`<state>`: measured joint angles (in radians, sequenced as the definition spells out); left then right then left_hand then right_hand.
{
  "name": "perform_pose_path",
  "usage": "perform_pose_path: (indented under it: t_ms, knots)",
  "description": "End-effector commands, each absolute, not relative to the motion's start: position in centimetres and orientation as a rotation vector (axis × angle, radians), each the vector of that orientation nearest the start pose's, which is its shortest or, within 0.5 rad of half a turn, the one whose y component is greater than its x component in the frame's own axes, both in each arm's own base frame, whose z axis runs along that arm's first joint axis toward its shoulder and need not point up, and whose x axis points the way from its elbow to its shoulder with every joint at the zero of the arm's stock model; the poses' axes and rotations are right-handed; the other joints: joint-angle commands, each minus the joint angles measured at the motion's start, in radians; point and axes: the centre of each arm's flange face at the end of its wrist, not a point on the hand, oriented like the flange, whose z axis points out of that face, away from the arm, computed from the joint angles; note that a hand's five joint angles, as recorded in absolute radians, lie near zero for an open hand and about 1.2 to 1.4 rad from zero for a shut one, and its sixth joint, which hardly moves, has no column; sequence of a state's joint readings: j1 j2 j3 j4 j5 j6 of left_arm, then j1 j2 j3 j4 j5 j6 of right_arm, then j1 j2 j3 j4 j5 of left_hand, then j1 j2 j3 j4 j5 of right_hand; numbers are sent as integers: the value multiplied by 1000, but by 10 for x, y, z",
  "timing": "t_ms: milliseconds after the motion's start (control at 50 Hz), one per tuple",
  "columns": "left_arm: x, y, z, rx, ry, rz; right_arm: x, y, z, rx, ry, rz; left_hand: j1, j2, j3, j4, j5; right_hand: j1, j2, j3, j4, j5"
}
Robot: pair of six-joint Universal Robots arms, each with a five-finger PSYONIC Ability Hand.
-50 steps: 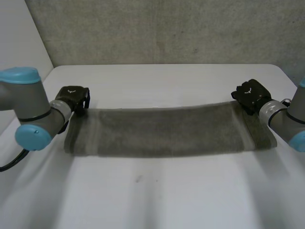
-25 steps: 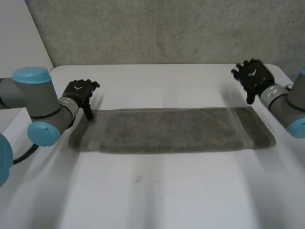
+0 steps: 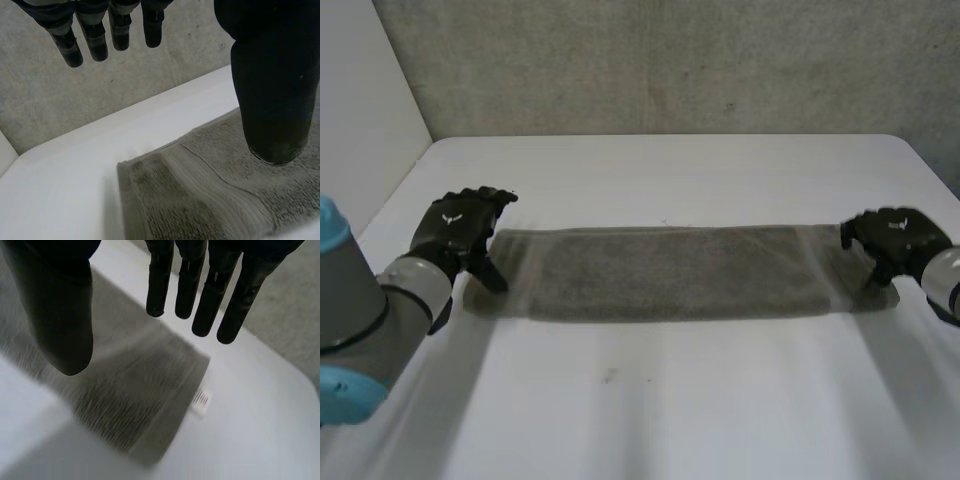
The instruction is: Fold the towel.
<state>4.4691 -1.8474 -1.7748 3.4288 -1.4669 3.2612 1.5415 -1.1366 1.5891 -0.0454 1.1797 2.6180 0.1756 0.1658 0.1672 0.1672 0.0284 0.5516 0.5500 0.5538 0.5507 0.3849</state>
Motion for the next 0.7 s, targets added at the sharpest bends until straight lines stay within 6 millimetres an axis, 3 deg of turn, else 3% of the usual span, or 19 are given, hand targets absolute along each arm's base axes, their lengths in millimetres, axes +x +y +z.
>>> perform_pose_path:
  t_ms: [20,180,260,340,460,500,520,540,560,600,680,700]
  knots:
    - [-217,-280,179,576,2475,-2113,147,-351,134,-1015,2417,-1772,-1,9,7,7,-28,114,116,112,115,107]
    - [-217,-279,178,580,2479,-2110,141,-358,123,-1035,2438,-1767,-1,9,7,7,-28,385,386,383,386,377]
    - [-217,-279,178,579,2479,-2110,136,-364,121,-1026,2448,-1774,-1,9,7,7,-28,843,845,841,844,835]
    - [-217,-279,178,577,2483,-2106,124,-369,124,-994,2474,-1789,-1,9,7,7,-28,845,846,842,846,837]
    - [-217,-278,177,576,2487,-2100,90,-384,128,-945,2552,-1841,-1,9,7,7,-28,845,846,842,846,837]
    - [-216,-278,177,572,2490,-2098,53,-397,134,-938,2626,-1911,-1,9,7,7,-28,845,846,842,846,837]
    - [-216,-278,177,572,2490,-2098,53,-397,134,-938,2627,-1911,-1,9,7,7,-28,845,846,842,846,837]
    - [-216,-278,177,572,2490,-2098,31,-403,139,-947,2679,-1951,-1,9,7,7,-28,845,846,842,846,837]
    - [-216,-277,177,572,2491,-2096,31,-403,139,-947,2680,-1951,-1,9,7,7,-28,845,846,842,846,837]
    - [-215,-278,177,570,2490,-2097,-2,-408,152,-1024,2781,-1972,-1,9,7,7,-28,845,846,842,846,837]
    - [-215,-278,177,570,2490,-2097,-2,-407,162,-1097,2797,-1897,-1,9,7,7,-28,845,846,842,846,837]
    - [-215,-278,177,570,2490,-2097,10,-406,170,-1111,2763,-1883,-1,9,7,7,-28,845,846,842,846,837]
